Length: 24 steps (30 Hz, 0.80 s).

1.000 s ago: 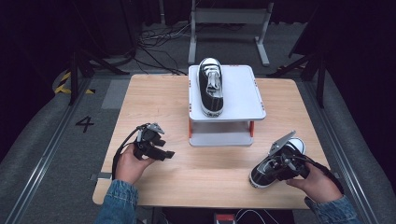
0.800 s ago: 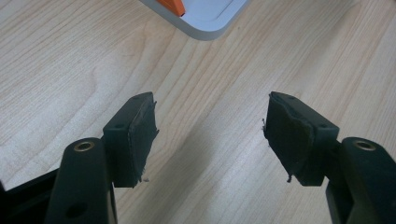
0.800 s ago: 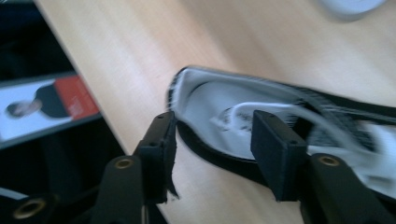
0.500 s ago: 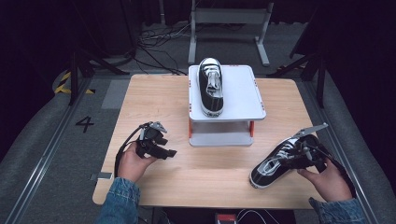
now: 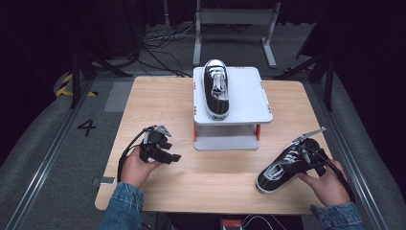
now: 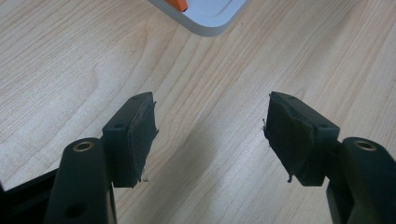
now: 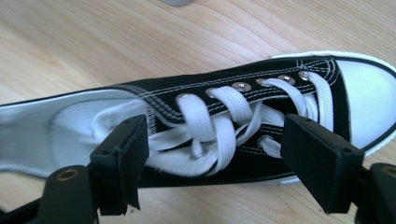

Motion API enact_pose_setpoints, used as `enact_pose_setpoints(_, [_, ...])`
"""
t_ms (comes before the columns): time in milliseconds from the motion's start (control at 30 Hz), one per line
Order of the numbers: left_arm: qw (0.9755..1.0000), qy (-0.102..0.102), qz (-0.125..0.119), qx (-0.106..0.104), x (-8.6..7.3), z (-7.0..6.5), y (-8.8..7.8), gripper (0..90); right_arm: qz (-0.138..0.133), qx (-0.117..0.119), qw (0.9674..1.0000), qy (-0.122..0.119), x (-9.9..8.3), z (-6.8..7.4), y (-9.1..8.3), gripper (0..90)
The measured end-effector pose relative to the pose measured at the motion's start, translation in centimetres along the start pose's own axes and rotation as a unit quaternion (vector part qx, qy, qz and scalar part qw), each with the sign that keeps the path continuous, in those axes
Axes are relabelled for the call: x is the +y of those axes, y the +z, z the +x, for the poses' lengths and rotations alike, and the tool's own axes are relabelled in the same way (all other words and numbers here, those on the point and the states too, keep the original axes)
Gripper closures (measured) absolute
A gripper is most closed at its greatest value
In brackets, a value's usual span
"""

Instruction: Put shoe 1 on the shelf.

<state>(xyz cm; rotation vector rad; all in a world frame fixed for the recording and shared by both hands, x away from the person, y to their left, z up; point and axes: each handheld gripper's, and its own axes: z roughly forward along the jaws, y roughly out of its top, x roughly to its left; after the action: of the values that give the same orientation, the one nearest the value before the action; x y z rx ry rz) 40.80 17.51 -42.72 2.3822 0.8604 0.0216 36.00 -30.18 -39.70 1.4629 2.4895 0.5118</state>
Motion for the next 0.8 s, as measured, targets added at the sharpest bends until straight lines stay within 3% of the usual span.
enact_pose_setpoints(100, [1.0, -0.002, 0.001, 0.0, -0.1, 0.0, 0.1, 34.1, 0.004, -0.016, 0.9998, 0.01, 0.1, -0.4, 0.9, 25.6])
enact_pose_setpoints(167, [1.0, -0.001, 0.002, 0.0, -0.1, 0.0, 0.1, 34.2, 0.005, -0.012, 0.9998, 0.015, 0.2, -0.5, 1.3, 26.9])
enact_pose_setpoints(200, [1.0, -0.001, 0.003, 0.0, -0.1, 0.0, 0.1, 34.2, 0.009, -0.01, 0.9998, 0.013, 0.2, -0.5, 1.5, 32.6])
enact_pose_setpoints(267, [1.0, -0.003, 0.0, 0.0, -0.1, 0.0, 0.1, 34.2, 0.006, -0.011, 0.9999, 0.004, 0.3, -0.6, 1.2, 55.6])
enact_pose_setpoints(400, [1.0, -0.001, 0.001, 0.001, -0.3, 0.0, 0.0, 34.2, -0.002, 0.0, 1.0, 0.002, 0.5, -1.1, 0.1, 70.8])
enact_pose_setpoints(600, [1.0, -0.004, 0.002, 0.001, -0.4, -0.1, -0.1, 34.3, 0.004, -0.004, 0.9998, -0.018, 1.1, -2.3, -1.2, 76.9])
enact_pose_setpoints(800, [1.0, -0.002, 0.002, 0.003, -0.4, 0.0, -0.1, 34.3, -0.012, 0.018, 0.9992, -0.035, 2.1, -3.8, -2.9, 77.4])
